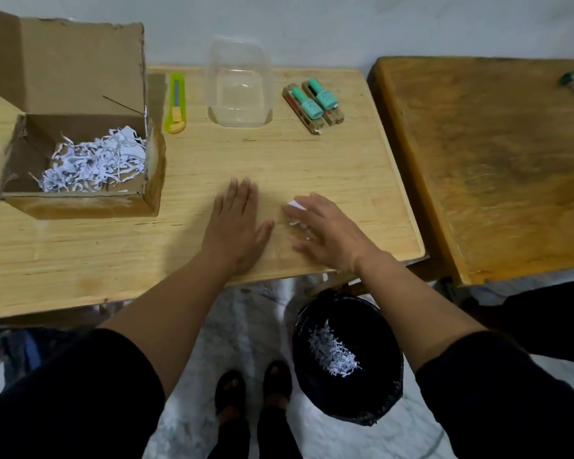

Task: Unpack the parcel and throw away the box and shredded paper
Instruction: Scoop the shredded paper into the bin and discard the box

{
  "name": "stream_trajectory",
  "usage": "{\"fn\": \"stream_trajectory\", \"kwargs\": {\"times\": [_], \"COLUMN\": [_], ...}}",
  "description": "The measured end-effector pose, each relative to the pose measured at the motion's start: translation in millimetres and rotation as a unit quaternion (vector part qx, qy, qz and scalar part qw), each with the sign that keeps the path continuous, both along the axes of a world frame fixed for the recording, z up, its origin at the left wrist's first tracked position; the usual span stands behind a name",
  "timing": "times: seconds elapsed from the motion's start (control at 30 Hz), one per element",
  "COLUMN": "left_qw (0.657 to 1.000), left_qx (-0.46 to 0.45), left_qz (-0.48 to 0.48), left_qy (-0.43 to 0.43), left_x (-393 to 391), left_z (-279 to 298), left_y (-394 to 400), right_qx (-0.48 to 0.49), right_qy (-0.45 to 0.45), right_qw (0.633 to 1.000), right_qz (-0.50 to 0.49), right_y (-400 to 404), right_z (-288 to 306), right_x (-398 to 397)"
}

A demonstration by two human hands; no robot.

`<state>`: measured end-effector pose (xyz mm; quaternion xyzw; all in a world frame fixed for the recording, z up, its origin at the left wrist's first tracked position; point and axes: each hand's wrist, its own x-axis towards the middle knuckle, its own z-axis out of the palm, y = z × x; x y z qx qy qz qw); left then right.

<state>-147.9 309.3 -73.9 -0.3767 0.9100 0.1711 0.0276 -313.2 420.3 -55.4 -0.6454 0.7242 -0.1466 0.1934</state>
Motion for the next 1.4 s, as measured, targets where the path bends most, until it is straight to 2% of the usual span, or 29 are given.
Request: {"fn": "stream_trajectory", "kwargs": {"times": [0.07,0.17,0.37,0.73,0.9,0.97,1.1,1.27,1.4], "left_qw": [1.0,1.0,0.999,0.998,0.997,0.996,0.996,0.996,0.994], "left_qx": [-0.006,-0.018,-0.031,-0.057,-0.055,-0.054,-0.053,-0.056,-0.073], "left_qz": [0.001,0.012,0.016,-0.01,-0.033,-0.058,-0.069,-0.063,-0.075], "left_qy": [0.014,0.021,0.036,0.041,0.031,0.033,0.017,0.012,0.001], "left_x": [-7,-9,-10,-9,-10,-10,-9,-9,-7], "left_z": [-3,-8,-8,-9,-6,-6,-7,-6,-5], "left_y": [12,17,17,17,20,22,23,26,25], "right_qx": [-0.016,-0.088,-0.205,-0.204,-0.231,-0.216,-0.122,-0.093,-0.039], "right_qy": [0.01,0.014,0.036,0.043,0.046,0.042,0.039,-0.051,-0.111], "right_qw": [1.0,0.995,0.966,0.941,0.916,0.902,0.882,0.824,0.792], "right_qz": [0.0,-0.033,-0.155,-0.265,-0.324,-0.372,-0.454,-0.557,-0.6], "right_y": [3,13,35,33,74,106,170,207,225], "right_z": [-4,-10,-26,-24,-17,-16,-26,-29,-34], "right_x": [2,6,19,30,32,28,24,29,35]}}
